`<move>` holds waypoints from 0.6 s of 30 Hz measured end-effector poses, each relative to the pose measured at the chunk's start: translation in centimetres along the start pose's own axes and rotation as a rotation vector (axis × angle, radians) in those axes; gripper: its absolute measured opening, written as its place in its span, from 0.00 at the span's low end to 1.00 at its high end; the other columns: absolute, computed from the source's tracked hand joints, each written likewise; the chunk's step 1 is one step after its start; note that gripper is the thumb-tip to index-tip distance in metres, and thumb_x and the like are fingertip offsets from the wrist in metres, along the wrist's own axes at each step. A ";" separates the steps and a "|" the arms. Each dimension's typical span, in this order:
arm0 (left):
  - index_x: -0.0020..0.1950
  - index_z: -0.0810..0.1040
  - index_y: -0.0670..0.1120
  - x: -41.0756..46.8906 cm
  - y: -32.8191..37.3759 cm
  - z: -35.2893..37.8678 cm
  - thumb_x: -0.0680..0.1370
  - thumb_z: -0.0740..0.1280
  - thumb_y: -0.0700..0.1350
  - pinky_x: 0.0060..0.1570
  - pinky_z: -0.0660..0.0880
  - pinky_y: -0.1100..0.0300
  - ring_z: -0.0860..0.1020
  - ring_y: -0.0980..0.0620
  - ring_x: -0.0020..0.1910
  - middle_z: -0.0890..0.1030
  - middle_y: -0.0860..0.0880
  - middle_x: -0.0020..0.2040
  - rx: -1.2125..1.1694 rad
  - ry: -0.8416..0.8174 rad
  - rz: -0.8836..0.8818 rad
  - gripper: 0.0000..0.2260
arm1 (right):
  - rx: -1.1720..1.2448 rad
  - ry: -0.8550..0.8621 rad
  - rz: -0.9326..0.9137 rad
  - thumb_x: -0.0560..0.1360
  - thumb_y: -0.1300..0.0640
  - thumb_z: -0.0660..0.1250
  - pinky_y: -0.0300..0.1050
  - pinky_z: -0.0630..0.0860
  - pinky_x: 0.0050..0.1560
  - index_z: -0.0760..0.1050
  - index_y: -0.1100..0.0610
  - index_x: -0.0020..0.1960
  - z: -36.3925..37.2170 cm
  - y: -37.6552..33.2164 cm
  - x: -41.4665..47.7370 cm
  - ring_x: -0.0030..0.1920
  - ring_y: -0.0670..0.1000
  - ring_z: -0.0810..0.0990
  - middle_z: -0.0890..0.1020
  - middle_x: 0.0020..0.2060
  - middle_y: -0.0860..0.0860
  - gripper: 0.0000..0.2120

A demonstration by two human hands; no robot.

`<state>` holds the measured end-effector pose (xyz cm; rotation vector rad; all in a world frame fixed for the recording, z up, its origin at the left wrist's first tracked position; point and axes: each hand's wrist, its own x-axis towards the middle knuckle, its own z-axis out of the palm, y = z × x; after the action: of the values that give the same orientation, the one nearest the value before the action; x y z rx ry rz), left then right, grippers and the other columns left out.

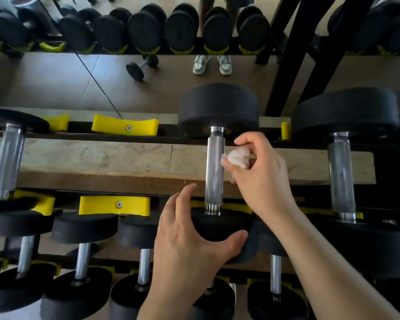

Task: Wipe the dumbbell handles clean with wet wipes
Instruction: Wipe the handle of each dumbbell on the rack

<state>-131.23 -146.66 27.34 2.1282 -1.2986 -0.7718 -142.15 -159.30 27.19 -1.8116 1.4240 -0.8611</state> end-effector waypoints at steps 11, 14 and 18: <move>0.70 0.52 0.72 1.3 0.0 -1.1 0.60 0.65 0.77 0.68 0.66 0.56 0.61 0.59 0.72 0.58 0.64 0.73 0.045 -0.176 0.103 0.41 | 0.242 -0.035 0.138 0.77 0.64 0.66 0.32 0.77 0.36 0.73 0.50 0.56 0.3 0.8 0.4 0.40 0.42 0.83 0.79 0.49 0.46 0.12; 0.72 0.52 0.70 2.0 0.3 -0.7 0.63 0.61 0.77 0.63 0.61 0.65 0.59 0.62 0.71 0.58 0.66 0.73 0.034 -0.169 0.166 0.40 | 0.185 -0.101 0.141 0.76 0.61 0.67 0.26 0.74 0.41 0.79 0.46 0.54 0.3 1.6 0.5 0.44 0.37 0.80 0.81 0.46 0.40 0.12; 0.73 0.54 0.66 3.2 0.8 0.1 0.68 0.54 0.76 0.63 0.63 0.64 0.61 0.61 0.71 0.60 0.64 0.73 0.064 -0.115 0.198 0.35 | 0.267 -0.155 0.156 0.79 0.62 0.62 0.29 0.74 0.49 0.79 0.54 0.59 0.4 1.9 0.1 0.50 0.38 0.78 0.80 0.51 0.44 0.12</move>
<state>-130.62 -149.87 27.16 1.9906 -1.5858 -0.7873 -142.83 -159.65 25.44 -1.5125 1.2672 -0.7731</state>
